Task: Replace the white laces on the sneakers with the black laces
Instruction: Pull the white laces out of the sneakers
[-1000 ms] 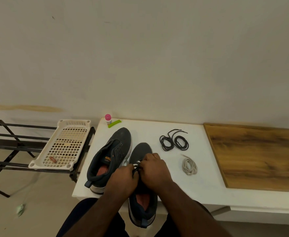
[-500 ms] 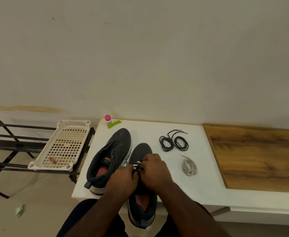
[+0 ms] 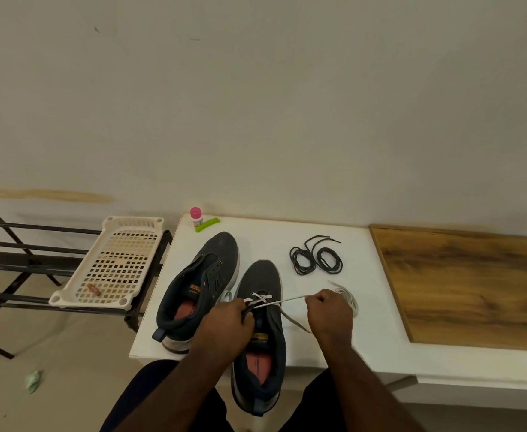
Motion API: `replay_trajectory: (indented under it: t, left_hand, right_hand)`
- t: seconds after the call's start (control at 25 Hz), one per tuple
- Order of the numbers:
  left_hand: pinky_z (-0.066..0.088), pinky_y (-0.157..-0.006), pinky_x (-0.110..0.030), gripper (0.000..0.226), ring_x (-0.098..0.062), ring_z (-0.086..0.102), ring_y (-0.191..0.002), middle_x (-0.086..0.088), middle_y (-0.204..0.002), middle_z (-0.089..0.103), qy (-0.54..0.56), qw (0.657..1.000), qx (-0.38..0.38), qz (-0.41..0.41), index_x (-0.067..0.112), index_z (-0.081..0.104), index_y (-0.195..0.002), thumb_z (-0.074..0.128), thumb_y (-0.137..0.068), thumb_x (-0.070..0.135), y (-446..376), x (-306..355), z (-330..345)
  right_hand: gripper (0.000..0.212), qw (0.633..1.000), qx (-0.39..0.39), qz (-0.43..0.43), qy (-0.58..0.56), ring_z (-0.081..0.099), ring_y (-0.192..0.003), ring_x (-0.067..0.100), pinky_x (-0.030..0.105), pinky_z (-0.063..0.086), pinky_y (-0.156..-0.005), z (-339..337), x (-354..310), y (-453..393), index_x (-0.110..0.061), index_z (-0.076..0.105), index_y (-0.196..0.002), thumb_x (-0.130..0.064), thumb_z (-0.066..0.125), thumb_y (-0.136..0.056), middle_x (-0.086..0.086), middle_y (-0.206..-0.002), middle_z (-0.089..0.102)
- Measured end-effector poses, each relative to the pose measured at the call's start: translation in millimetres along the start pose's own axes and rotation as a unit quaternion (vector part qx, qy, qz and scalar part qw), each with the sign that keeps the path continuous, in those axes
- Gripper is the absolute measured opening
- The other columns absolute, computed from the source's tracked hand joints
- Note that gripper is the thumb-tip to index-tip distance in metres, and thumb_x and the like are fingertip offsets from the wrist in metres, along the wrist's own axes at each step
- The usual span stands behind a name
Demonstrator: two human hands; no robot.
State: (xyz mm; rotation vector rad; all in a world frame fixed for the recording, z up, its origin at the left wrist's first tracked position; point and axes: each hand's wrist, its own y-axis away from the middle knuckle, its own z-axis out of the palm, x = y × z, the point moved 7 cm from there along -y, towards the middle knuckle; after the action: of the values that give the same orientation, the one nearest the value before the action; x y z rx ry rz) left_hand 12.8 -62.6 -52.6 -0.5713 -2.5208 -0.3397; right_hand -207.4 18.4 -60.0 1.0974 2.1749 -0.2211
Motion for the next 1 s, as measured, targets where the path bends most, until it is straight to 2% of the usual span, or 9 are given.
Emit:
replay_trajectory:
  t: [0.16,0.28,0.4,0.48,0.6,0.68,0.76,0.92,1.0]
  left_hand:
    - [0.042,-0.065,-0.029,0.019,-0.012,0.056,-0.074,0.004,-0.079,0.056,-0.01,1.0,0.005,0.002,0.022,0.05,-0.084,0.046,-0.096,0.036,0.0,3.6,-0.9]
    - [0.038,-0.068,-0.026,0.013,-0.013,0.054,-0.077,0.003,-0.084,0.057,-0.004,1.0,0.013,0.021,0.025,0.052,-0.089,0.046,-0.097,0.033,1.0,8.6,-3.3]
    - [0.042,-0.071,-0.027,0.016,-0.013,0.056,-0.079,0.003,-0.087,0.061,0.007,1.0,0.014,0.026,0.021,0.058,-0.096,0.046,-0.098,0.032,3.1,8.2,-4.9]
    - [0.045,-0.071,-0.027,0.017,-0.012,0.057,-0.078,0.002,-0.088,0.062,0.009,1.0,0.009,0.019,0.021,0.058,-0.096,0.046,-0.098,0.033,3.0,7.0,-4.5]
    - [0.047,-0.069,-0.027,0.017,-0.009,0.057,-0.075,0.003,-0.083,0.06,0.008,1.0,0.001,0.006,0.022,0.055,-0.091,0.046,-0.096,0.035,2.1,4.9,-3.8]
    - [0.042,-0.066,-0.024,0.015,-0.008,0.055,-0.073,0.005,-0.081,0.058,-0.001,1.0,0.0,0.006,0.023,0.053,-0.089,0.047,-0.096,0.035,3.1,5.8,-3.4]
    - [0.041,-0.066,-0.023,0.014,-0.007,0.055,-0.074,0.006,-0.082,0.058,-0.001,1.0,0.003,0.009,0.024,0.053,-0.09,0.048,-0.096,0.035,4.3,8.2,-3.6]
    - [0.046,-0.074,-0.026,0.016,-0.012,0.058,-0.082,0.001,-0.093,0.064,-0.011,0.999,0.006,0.032,0.021,0.059,-0.098,0.048,-0.096,0.033,5.3,16.7,-4.4]
    - [0.045,-0.072,-0.027,0.015,-0.013,0.056,-0.08,0.0,-0.091,0.063,-0.021,0.999,-0.008,0.034,0.02,0.057,-0.095,0.048,-0.096,0.033,6.9,16.1,-6.2]
  right_hand:
    - [0.047,0.992,-0.019,-0.118,0.047,0.054,-0.116,0.024,0.038,0.047,-0.097,7.7,-26.8,14.0,-0.016,0.064,-0.13,-0.029,0.065,-0.085,0.005,-0.124,0.063]
    - [0.033,0.947,-0.083,-0.27,0.15,0.044,-0.117,0.022,0.034,0.045,-0.093,33.6,-75.4,40.5,-0.024,0.068,-0.119,-0.031,0.055,-0.09,0.0,-0.121,0.054]
    - [0.031,0.907,-0.105,-0.321,0.252,0.045,-0.111,0.023,0.035,0.046,-0.088,53.4,-91.0,50.2,-0.022,0.069,-0.111,-0.036,0.047,-0.094,0.003,-0.116,0.051]
    - [0.03,0.914,-0.098,-0.32,0.231,0.046,-0.107,0.022,0.034,0.048,-0.083,48.0,-86.5,44.9,-0.019,0.07,-0.107,-0.035,0.047,-0.095,0.003,-0.111,0.051]
    - [0.026,0.975,-0.044,-0.178,0.129,0.058,-0.099,0.021,0.031,0.047,-0.079,18.5,-55.5,13.0,-0.018,0.073,-0.103,-0.031,0.053,-0.094,0.005,-0.107,0.06]
    - [0.032,0.991,-0.042,-0.101,0.08,0.06,-0.107,0.021,0.031,0.047,-0.089,3.2,-34.4,3.0,-0.018,0.067,-0.121,-0.029,0.057,-0.094,0.006,-0.119,0.063]
    - [0.049,0.99,-0.077,-0.112,0.041,0.058,-0.112,0.018,0.032,0.046,-0.094,3.1,-31.8,14.4,-0.019,0.053,-0.138,-0.031,0.061,-0.091,0.004,-0.123,0.06]
    - [0.038,0.964,-0.174,-0.187,0.067,0.057,-0.088,0.017,0.03,0.048,-0.072,34.1,-54.6,65.8,-0.024,0.047,-0.113,-0.043,0.061,-0.082,-0.002,-0.101,0.055]
    - [0.029,0.964,-0.157,-0.176,0.118,0.059,-0.089,0.021,0.032,0.046,-0.071,40.6,-49.7,64.5,-0.02,0.045,-0.109,-0.04,0.054,-0.09,0.001,-0.103,0.054]
